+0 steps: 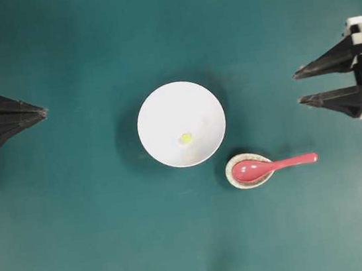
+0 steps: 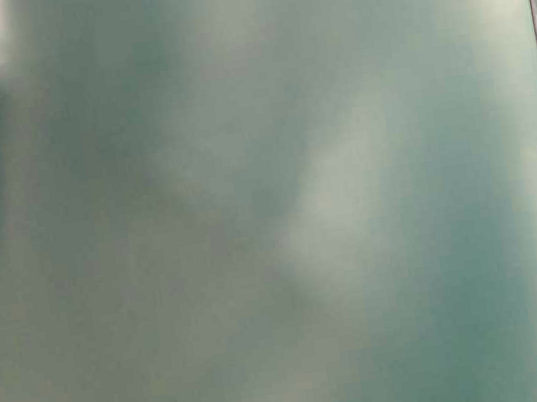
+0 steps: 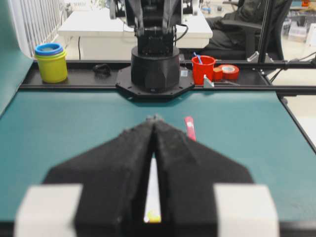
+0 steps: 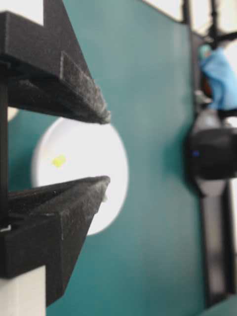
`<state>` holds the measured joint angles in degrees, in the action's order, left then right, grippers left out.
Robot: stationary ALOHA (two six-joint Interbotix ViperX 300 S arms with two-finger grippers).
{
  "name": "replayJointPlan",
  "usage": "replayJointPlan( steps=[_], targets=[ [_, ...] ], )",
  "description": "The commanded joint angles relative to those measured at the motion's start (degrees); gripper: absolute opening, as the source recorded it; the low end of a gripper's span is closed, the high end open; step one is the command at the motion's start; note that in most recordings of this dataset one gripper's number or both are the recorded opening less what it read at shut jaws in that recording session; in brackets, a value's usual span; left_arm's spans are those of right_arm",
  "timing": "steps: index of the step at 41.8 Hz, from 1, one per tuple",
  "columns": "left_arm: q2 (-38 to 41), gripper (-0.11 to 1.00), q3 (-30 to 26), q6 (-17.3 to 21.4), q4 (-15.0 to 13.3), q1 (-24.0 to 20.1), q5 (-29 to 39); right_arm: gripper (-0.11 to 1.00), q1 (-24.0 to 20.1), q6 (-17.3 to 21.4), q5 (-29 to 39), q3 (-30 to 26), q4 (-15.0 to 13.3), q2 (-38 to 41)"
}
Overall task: Scoop the yellow hexagonal prism block from the bowl with a spoon using the right arm.
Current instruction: 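Move the right gripper toward the pink spoon handle, then close the right gripper on the pink spoon handle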
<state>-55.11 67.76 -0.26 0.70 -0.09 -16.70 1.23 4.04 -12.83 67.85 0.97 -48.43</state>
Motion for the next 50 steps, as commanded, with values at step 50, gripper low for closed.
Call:
replayJointPlan(
  steps=[50],
  targets=[
    [3.16,0.00,-1.05,1.23,0.26,-0.35,-0.18,0.51,-26.37,0.09,-45.35,7.91,23.38,46.49]
  ],
)
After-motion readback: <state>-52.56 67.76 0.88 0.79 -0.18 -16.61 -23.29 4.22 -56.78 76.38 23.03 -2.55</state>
